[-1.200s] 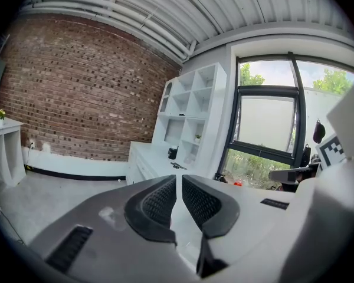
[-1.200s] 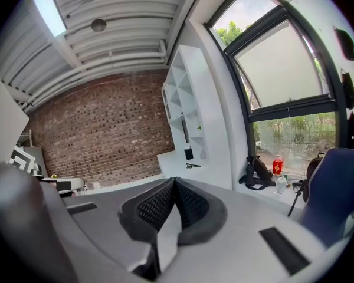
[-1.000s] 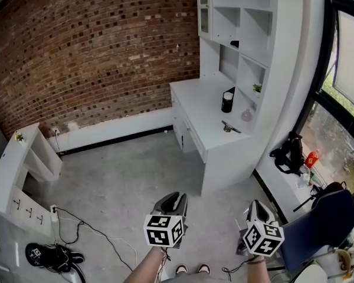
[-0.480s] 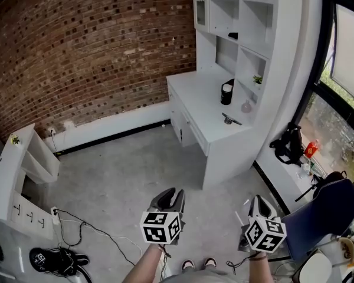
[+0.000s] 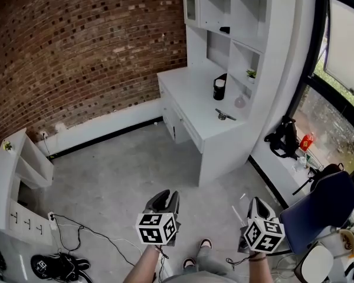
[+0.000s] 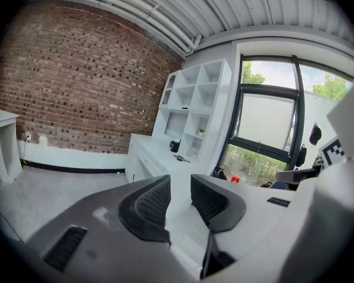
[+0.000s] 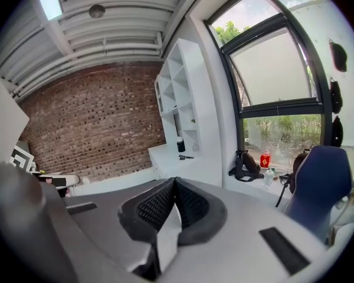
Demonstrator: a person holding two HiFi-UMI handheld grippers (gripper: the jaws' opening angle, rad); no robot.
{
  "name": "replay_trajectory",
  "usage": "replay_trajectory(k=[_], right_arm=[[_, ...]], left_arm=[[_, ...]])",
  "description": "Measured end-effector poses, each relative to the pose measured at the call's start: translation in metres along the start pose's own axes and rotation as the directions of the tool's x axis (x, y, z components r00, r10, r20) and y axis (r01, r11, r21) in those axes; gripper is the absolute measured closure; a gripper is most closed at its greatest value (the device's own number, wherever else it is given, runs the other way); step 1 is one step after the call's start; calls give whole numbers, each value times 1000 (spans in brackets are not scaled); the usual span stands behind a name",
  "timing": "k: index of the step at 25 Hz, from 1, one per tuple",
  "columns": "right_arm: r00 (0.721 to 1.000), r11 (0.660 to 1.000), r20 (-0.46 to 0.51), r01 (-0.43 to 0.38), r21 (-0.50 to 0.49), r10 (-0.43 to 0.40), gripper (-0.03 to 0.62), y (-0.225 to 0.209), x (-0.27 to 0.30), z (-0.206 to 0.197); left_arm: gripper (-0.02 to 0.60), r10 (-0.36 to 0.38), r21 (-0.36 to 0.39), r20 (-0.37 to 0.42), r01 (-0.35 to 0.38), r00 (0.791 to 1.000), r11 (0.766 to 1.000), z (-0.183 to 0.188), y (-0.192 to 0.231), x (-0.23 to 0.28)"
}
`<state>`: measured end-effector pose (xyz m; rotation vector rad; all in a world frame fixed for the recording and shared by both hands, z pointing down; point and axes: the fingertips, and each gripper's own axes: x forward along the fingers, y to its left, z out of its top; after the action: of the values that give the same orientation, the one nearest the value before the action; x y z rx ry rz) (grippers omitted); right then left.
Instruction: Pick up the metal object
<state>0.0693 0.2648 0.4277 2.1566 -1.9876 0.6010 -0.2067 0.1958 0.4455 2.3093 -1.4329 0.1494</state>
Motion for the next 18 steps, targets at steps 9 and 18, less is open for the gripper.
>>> replay_trajectory(k=[9,18], right_arm=[[999,1000,14,-28,-12,29,594,0,55,23],[999,999,27,-46,-28,46,594,-24,125,68]], left_arm=[[474,0,18,2,0,1000,1000,19,7,49],[474,6,25,29,-7,1000,1000,58,3,128]])
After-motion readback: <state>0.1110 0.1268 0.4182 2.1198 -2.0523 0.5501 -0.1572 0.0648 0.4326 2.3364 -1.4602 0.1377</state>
